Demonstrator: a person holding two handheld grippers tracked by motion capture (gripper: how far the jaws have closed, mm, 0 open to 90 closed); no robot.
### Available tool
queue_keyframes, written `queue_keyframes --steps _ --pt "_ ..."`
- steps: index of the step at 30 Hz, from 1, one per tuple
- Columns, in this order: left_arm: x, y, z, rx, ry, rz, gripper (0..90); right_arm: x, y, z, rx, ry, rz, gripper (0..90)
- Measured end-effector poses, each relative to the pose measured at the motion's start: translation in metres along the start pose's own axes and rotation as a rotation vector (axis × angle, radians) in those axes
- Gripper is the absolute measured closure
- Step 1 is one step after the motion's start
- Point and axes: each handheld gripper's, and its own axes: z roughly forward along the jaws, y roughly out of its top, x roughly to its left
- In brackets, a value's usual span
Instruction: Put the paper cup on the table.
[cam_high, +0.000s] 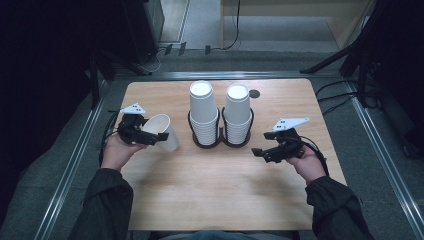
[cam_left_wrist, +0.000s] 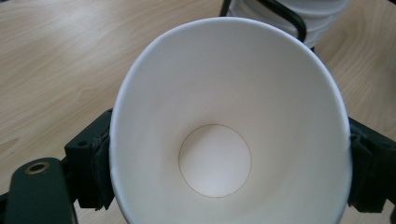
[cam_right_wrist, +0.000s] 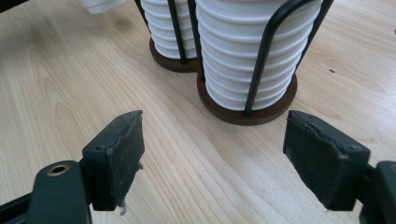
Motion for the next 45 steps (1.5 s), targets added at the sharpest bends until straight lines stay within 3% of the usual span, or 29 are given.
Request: queue_keyframes --steps 8,11,14,22,24,27,36,45 --pt "0.018 -0.005 0.0 -0.005 0.064 -0.059 11.2 -0.004 -0.005 -0.001 0.008 0.001 0.034 20.8" --pt "0.025 -0.007 0.001 -0.003 0.064 -0.082 11.2 -0.005 -0.008 0.002 0.029 -0.006 0.033 20.8" --pt "0.029 -0.008 0.001 0.018 0.105 -0.065 11.2 -0.004 -0.008 0.003 0.035 0.001 0.036 20.8" --pt "0.04 -0.01 0.004 0.02 0.144 -0.085 10.8 0.0 -0.012 0.005 0.066 0.002 0.028 20.8" --pt "0.041 -0.01 0.007 0.04 0.173 -0.072 10.6 0.0 -0.013 0.005 0.063 0.005 0.03 20.8" --pt "0.04 -0.01 0.012 0.069 0.178 -0.053 10.3 -0.001 -0.013 0.005 0.062 0.001 0.032 20.8" --pt "0.035 -0.009 0.016 0.075 0.192 -0.015 8.6 0.0 -0.013 0.006 0.075 -0.018 0.024 20.8" --pt "0.034 -0.009 0.02 0.086 0.174 0.0 6.5 0.0 -0.013 0.007 0.071 -0.014 0.02 20.8"
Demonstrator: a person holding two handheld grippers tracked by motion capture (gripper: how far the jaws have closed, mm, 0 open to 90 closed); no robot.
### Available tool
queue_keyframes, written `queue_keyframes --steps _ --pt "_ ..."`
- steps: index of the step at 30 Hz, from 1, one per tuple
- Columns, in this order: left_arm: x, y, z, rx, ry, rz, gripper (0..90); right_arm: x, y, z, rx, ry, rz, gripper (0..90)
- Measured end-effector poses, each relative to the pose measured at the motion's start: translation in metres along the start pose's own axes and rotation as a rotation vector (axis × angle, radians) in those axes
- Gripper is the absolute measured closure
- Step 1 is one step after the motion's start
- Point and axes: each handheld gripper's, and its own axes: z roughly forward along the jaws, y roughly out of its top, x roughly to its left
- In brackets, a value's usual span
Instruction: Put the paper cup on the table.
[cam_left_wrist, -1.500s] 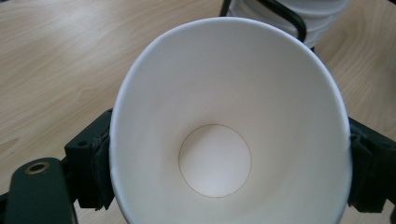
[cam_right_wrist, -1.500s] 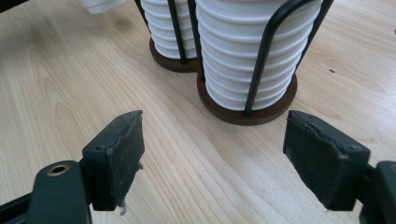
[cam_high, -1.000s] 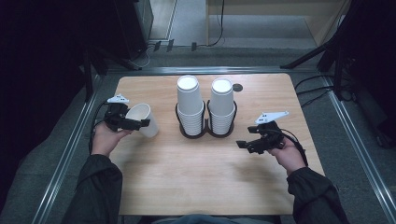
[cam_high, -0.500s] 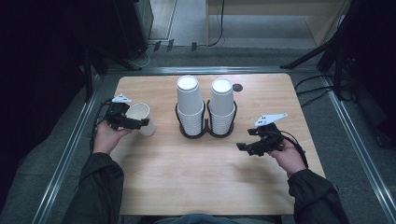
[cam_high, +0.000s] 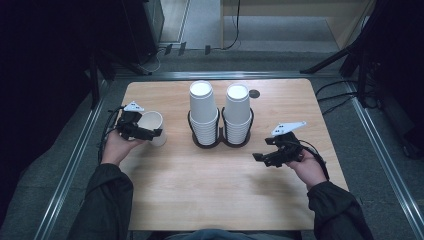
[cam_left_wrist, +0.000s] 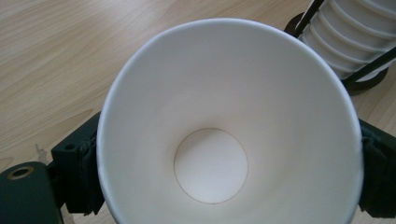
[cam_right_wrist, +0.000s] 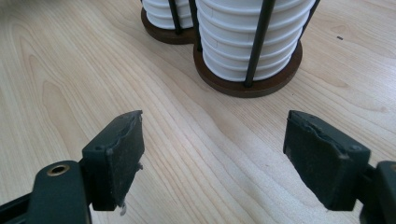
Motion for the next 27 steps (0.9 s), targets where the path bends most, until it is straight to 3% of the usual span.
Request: queue_keyframes --steps 6,9,11,17,21,24,26,27 --pt "-0.001 0.002 0.003 0.006 -0.02 -0.038 5.4 0.001 0.0 -0.001 -0.004 0.001 0.0 20.8" --pt "0.0 0.003 0.002 0.003 -0.045 -0.08 1.1 0.002 0.001 0.0 -0.004 0.004 -0.007 20.8" --pt "0.0 0.004 0.0 -0.027 -0.077 -0.108 0.0 0.002 0.001 0.0 -0.003 0.005 -0.009 20.8" --pt "0.003 0.005 -0.005 -0.051 -0.089 -0.148 0.0 0.003 0.0 0.003 0.018 0.007 -0.026 20.8" --pt "0.001 0.011 -0.012 -0.047 -0.061 -0.163 0.0 0.005 0.0 0.003 0.024 0.008 -0.037 20.8" --pt "0.002 0.013 -0.018 -0.061 -0.085 -0.178 0.0 0.009 -0.001 0.003 0.044 -0.016 -0.07 20.8" --pt "0.003 0.014 -0.022 -0.049 -0.076 -0.178 0.0 0.011 -0.002 0.004 0.062 -0.017 -0.089 20.8" --pt "0.003 0.014 -0.023 -0.042 -0.048 -0.183 0.0 0.011 -0.002 0.004 0.068 -0.016 -0.092 20.8"
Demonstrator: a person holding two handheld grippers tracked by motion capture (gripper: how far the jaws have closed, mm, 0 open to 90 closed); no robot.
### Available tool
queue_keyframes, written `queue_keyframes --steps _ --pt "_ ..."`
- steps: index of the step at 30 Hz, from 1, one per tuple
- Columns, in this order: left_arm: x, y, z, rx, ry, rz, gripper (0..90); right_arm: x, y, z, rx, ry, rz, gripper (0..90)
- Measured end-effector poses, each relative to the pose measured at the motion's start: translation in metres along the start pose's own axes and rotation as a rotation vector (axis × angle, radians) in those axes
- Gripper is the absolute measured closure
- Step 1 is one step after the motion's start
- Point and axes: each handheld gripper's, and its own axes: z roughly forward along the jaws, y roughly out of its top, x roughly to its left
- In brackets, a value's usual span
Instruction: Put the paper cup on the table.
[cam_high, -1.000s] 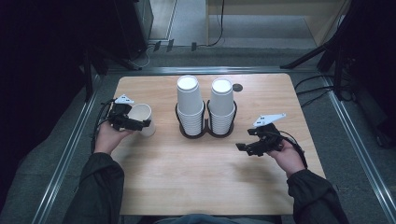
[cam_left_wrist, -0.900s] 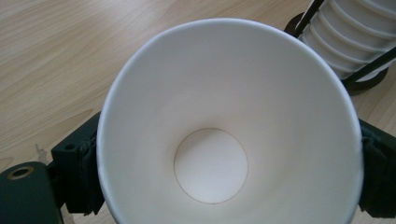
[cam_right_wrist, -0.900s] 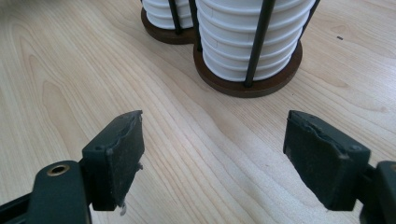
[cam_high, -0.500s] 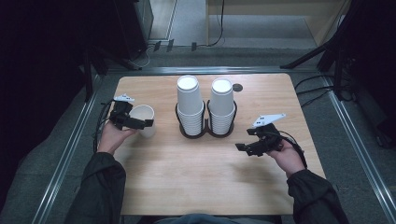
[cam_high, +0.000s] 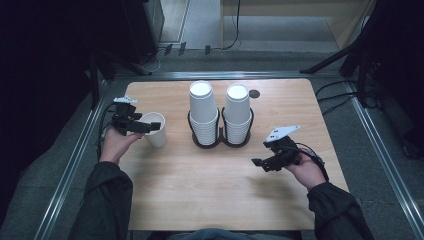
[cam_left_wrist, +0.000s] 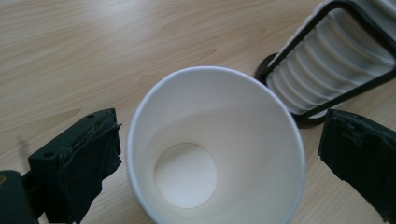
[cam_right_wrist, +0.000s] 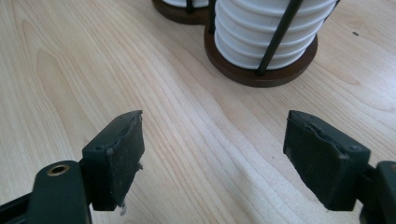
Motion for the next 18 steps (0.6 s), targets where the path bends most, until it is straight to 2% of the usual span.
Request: queue_keyframes --steps 2,5,7,11,15,18 --pt "-0.001 0.001 -0.003 0.018 0.016 -0.003 0.0 0.0 0.0 0.001 0.0 0.002 -0.003 20.8" --pt "-0.003 0.002 -0.012 0.005 0.0 -0.008 0.0 -0.001 0.0 0.001 0.0 0.011 -0.003 20.6" --pt "-0.005 0.004 -0.016 0.0 0.008 -0.009 0.0 -0.002 0.001 0.001 -0.009 0.013 0.0 20.6" --pt "-0.01 0.006 -0.028 -0.003 -0.026 -0.032 0.0 -0.002 0.001 0.0 -0.004 0.011 -0.003 20.6" --pt "-0.021 0.008 -0.034 0.015 -0.047 -0.002 0.0 -0.003 0.002 -0.002 -0.021 0.016 0.007 20.6" --pt "-0.031 0.009 -0.037 0.002 -0.083 0.02 0.0 -0.003 0.004 -0.004 -0.046 0.026 0.019 20.6"
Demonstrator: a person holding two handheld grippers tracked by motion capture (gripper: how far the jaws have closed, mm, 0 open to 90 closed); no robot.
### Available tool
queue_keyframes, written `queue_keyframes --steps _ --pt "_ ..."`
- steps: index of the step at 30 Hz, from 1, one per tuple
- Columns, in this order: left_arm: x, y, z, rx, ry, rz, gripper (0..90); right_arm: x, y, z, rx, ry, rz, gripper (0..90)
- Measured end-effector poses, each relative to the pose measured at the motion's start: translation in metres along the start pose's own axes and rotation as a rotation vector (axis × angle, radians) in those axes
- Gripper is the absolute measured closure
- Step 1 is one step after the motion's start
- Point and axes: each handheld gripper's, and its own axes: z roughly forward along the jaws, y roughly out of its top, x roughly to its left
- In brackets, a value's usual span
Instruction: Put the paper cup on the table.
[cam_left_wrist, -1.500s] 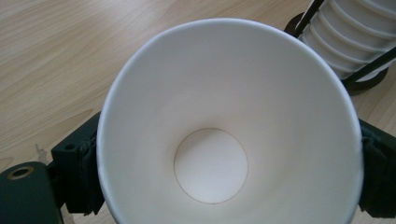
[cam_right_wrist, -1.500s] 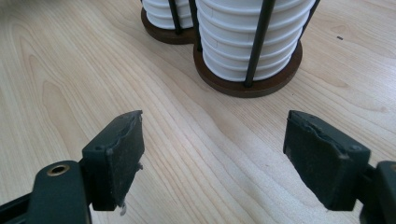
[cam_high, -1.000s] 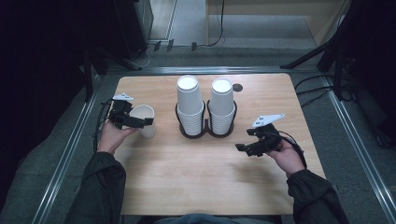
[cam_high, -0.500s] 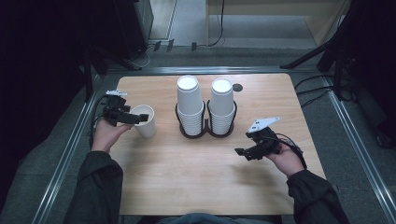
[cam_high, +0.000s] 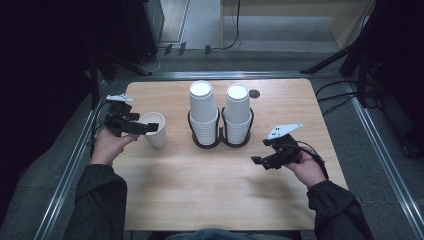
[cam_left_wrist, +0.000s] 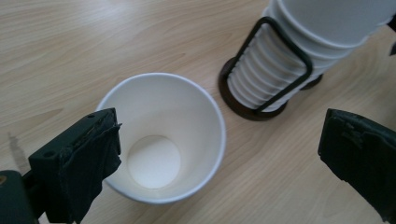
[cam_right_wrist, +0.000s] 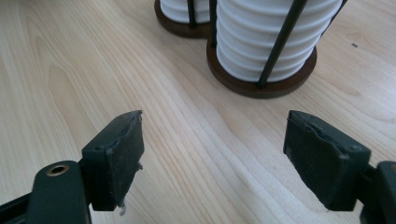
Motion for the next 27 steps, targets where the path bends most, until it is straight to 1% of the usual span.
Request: queue_keyframes --steps 2,3,5,8,12,13,14,16,17,19,21,23,25,27 --pt "-0.005 0.0 -0.001 0.001 -0.028 -0.001 0.0 0.0 0.001 0.0 -0.013 0.002 0.01 20.6" --pt "-0.007 0.0 -0.002 0.004 -0.037 0.008 0.0 0.0 0.002 -0.001 -0.016 0.0 0.01 20.6" --pt "-0.014 0.0 -0.003 0.004 -0.034 0.04 0.0 0.001 0.002 -0.001 -0.02 0.004 0.011 20.6" --pt "-0.024 0.001 0.0 0.009 -0.044 0.066 0.0 0.002 0.003 0.0 -0.025 0.011 0.003 20.6" --pt "-0.037 0.001 0.007 0.032 -0.067 0.107 0.0 0.002 0.004 0.0 -0.028 0.016 0.001 20.6" --pt "-0.039 0.0 0.009 0.038 -0.077 0.111 0.0 0.002 0.005 -0.001 -0.029 0.019 0.001 20.6" --pt "-0.042 0.0 0.012 0.051 -0.079 0.123 0.0 0.002 0.005 -0.001 -0.03 0.02 0.001 20.6" --pt "-0.049 -0.001 0.016 0.055 -0.061 0.157 0.0 0.002 0.005 -0.001 -0.028 0.021 -0.001 20.6" --pt "-0.052 -0.001 0.018 0.057 -0.064 0.169 0.0 0.003 0.005 -0.001 -0.027 0.022 -0.003 20.6" --pt "-0.057 -0.001 0.021 0.051 -0.082 0.17 0.0 0.003 0.004 -0.001 -0.023 0.025 -0.004 20.6" --pt "-0.061 -0.002 0.025 0.041 -0.103 0.17 0.0 0.003 0.005 -0.001 -0.023 0.019 -0.01 20.6" --pt "-0.064 -0.002 0.028 0.039 -0.1 0.168 0.0 0.002 0.005 -0.001 -0.024 0.009 -0.014 20.6" --pt "-0.067 -0.003 0.033 0.038 -0.094 0.181 0.0 0.002 0.005 -0.001 -0.028 0.011 -0.008 20.6" --pt "-0.071 -0.004 0.037 0.043 -0.083 0.193 0.0 0.002 0.005 -0.002 -0.028 0.012 -0.014 20.6"
